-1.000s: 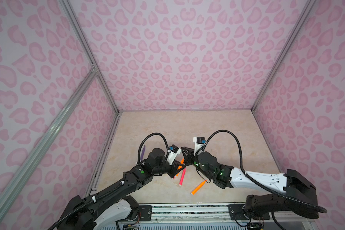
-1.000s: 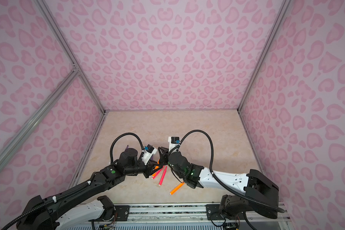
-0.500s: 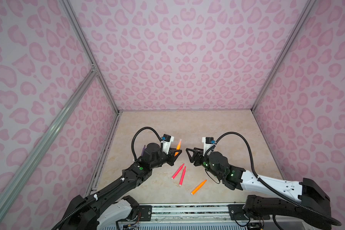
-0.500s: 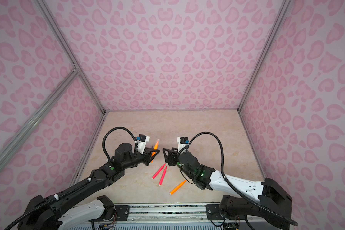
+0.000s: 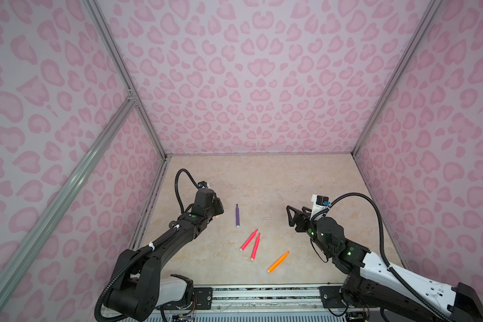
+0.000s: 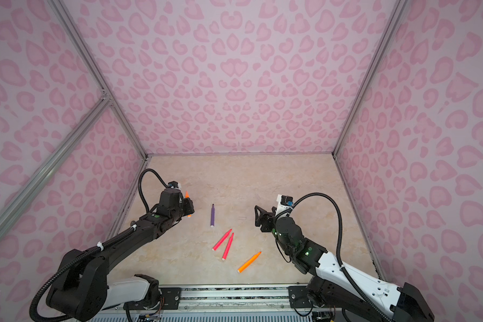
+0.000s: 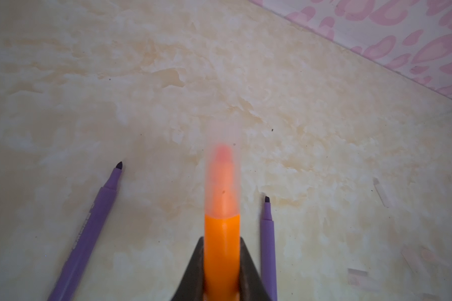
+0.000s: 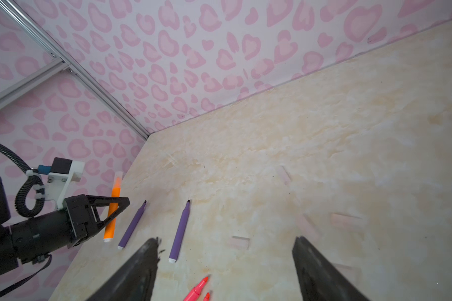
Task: Insert the pens into the pen caps
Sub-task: 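Lower the capped highlighter to the table with the left gripper while the right gripper withdraws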
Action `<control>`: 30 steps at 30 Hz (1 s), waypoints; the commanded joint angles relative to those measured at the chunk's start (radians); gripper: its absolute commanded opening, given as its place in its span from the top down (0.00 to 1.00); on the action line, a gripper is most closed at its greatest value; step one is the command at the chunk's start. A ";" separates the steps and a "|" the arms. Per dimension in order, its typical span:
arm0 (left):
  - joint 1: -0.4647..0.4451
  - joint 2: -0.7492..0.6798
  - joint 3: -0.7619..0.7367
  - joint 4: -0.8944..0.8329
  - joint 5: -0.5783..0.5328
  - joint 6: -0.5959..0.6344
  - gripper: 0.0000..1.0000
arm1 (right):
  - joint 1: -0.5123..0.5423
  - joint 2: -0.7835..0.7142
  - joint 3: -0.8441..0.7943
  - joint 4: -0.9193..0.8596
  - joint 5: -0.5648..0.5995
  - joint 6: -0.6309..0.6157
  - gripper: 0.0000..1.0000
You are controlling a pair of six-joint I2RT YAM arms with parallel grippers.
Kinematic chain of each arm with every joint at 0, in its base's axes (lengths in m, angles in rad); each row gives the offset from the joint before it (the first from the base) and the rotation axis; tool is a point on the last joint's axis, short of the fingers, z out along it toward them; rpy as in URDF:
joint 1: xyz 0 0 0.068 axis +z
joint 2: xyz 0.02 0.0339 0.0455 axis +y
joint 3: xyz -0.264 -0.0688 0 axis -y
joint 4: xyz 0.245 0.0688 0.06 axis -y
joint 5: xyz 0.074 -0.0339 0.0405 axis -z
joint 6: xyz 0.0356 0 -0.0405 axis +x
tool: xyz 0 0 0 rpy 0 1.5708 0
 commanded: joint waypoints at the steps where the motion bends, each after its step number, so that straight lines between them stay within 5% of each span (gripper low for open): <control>1: 0.008 0.053 0.039 -0.034 -0.046 -0.005 0.96 | -0.013 0.048 0.002 0.042 -0.023 -0.033 0.18; 12: 0.057 0.365 0.253 -0.146 0.019 0.020 0.96 | -0.040 0.283 0.098 0.066 -0.150 -0.039 0.18; 30: 0.086 0.513 0.357 -0.241 0.106 0.028 0.97 | -0.039 0.349 0.157 -0.005 -0.195 -0.034 0.19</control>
